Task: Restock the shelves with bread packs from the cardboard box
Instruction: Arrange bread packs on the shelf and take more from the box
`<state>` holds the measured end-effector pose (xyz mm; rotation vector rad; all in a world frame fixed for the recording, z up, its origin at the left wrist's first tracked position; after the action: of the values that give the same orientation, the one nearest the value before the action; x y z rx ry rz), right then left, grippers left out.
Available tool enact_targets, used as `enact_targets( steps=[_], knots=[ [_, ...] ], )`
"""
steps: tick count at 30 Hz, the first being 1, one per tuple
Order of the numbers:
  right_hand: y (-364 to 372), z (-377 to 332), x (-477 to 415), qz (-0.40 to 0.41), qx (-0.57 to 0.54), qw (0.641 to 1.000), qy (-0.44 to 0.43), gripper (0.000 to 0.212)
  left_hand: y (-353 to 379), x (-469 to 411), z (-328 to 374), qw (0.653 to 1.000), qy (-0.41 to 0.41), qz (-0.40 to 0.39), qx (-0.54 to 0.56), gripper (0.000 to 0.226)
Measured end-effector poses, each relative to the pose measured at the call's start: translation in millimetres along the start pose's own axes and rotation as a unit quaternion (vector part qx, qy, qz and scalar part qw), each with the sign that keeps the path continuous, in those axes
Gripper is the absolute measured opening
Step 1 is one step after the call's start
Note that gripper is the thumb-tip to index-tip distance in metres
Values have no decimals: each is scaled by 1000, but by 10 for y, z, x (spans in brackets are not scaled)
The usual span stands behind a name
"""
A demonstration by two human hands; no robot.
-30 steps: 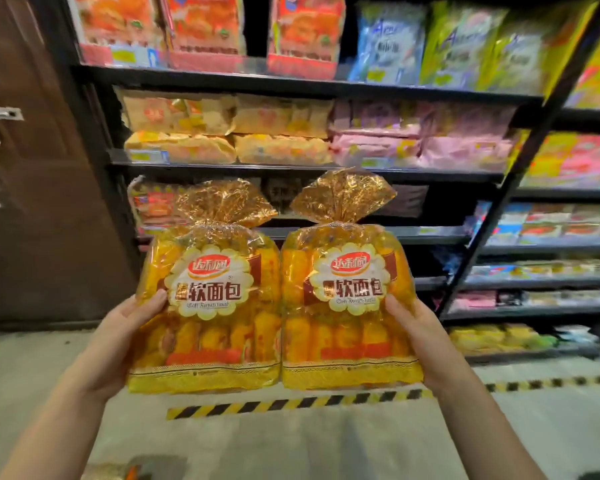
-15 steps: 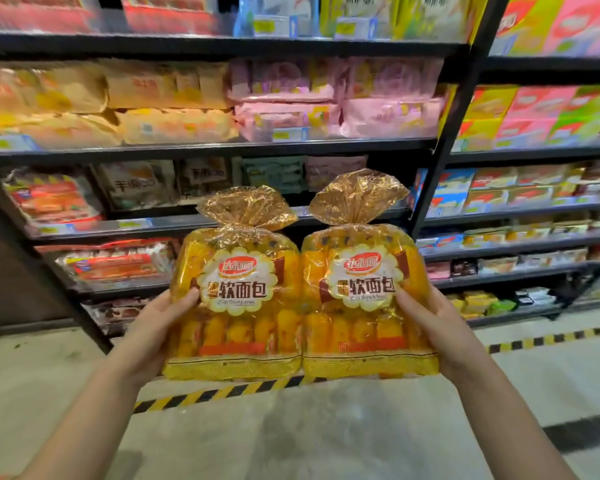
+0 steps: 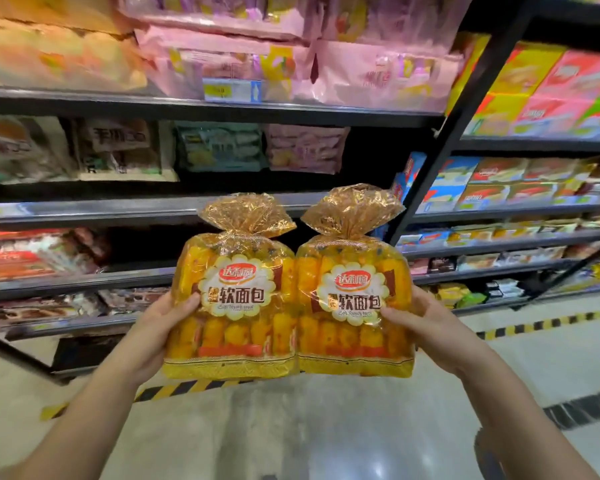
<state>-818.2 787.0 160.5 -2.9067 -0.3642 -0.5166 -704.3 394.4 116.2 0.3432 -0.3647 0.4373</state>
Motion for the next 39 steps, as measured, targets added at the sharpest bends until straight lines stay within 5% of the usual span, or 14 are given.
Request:
enact_targets(
  steps=[2,6,10,13,16,21,35,39],
  knots=[
    [-58,65,-246,-9,22,1000,15,56,104,-211,-124,1000,-10,-4,-9,48],
    [-162,275,-753,-4,24,1000,19,49,259,-551,-378,999,-33,-4,-21,101],
    [-289,702,-1355,-22,10,1000,8,47,380,-919,-753,998,-34,39,-27,77],
    [-328,1170,-1899,-27,1,1000,-14,53,453,-1236,-1180,997,-17,66,-32,86],
    [-416,1741,-2410,-37,-11,999,-32,56,576,-1564,-1724,996,3,87,-17,51],
    [-506,2504,-3015,-38,-49,997,-52,58,523,-2076,-2563,992,16,124,-7,35],
    [-86,3038,-3814,70,32,975,-210,30,329,-2510,-3454,989,48,142,2,51],
    [11,3039,-4023,135,67,953,-261,39,250,-2546,-3542,990,26,136,7,75]
  ],
)
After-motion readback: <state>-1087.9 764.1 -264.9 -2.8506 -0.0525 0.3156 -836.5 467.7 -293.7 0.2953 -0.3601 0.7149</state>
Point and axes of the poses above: each hand's wrist, its own x-axis away from the middle knuckle, its own y-axis out of the palm, z = x × y, the point moved 2 cm from there along -x, towards the middle knuckle, and after that the axes turned 10 degrees about z, right-handed, at the moved point
